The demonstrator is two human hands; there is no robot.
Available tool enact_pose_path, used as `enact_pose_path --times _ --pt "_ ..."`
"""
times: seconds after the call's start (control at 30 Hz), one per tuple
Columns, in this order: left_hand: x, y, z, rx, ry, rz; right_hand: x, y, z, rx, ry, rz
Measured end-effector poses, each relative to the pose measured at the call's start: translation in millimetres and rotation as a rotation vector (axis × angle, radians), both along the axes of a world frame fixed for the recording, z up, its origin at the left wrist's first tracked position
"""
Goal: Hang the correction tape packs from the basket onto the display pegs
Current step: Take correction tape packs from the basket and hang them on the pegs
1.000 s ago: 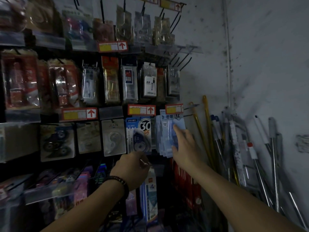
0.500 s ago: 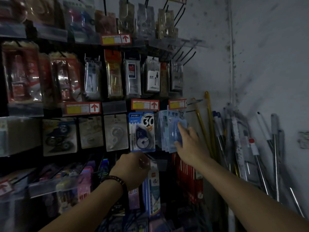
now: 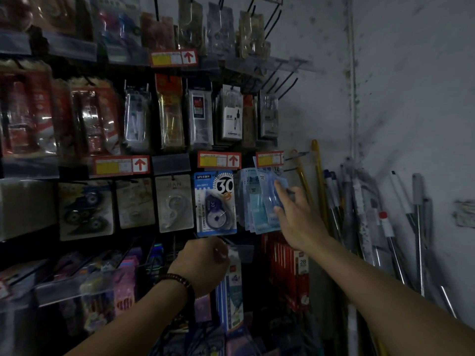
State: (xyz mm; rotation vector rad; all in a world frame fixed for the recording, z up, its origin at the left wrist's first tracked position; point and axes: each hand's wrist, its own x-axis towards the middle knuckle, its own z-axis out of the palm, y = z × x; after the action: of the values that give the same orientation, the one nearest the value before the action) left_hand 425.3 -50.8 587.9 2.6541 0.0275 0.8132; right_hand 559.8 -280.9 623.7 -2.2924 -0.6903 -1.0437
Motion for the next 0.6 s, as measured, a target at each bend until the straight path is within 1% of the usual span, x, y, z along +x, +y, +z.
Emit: enact_pose_path --times 0.1,0.3,0.6 --pt "1 -1 -1 0.009 -0.010 0.001 5 -6 2 -0.005 -0.078 -0.029" --pt "3 -2 -4 0.010 -0.007 0.001 13 -12 -8 -0.061 -0.131 -0.028" --pt "2 -4 -8 0.020 0.001 -0.011 3 -9 -9 0.039 -0.064 0.009"
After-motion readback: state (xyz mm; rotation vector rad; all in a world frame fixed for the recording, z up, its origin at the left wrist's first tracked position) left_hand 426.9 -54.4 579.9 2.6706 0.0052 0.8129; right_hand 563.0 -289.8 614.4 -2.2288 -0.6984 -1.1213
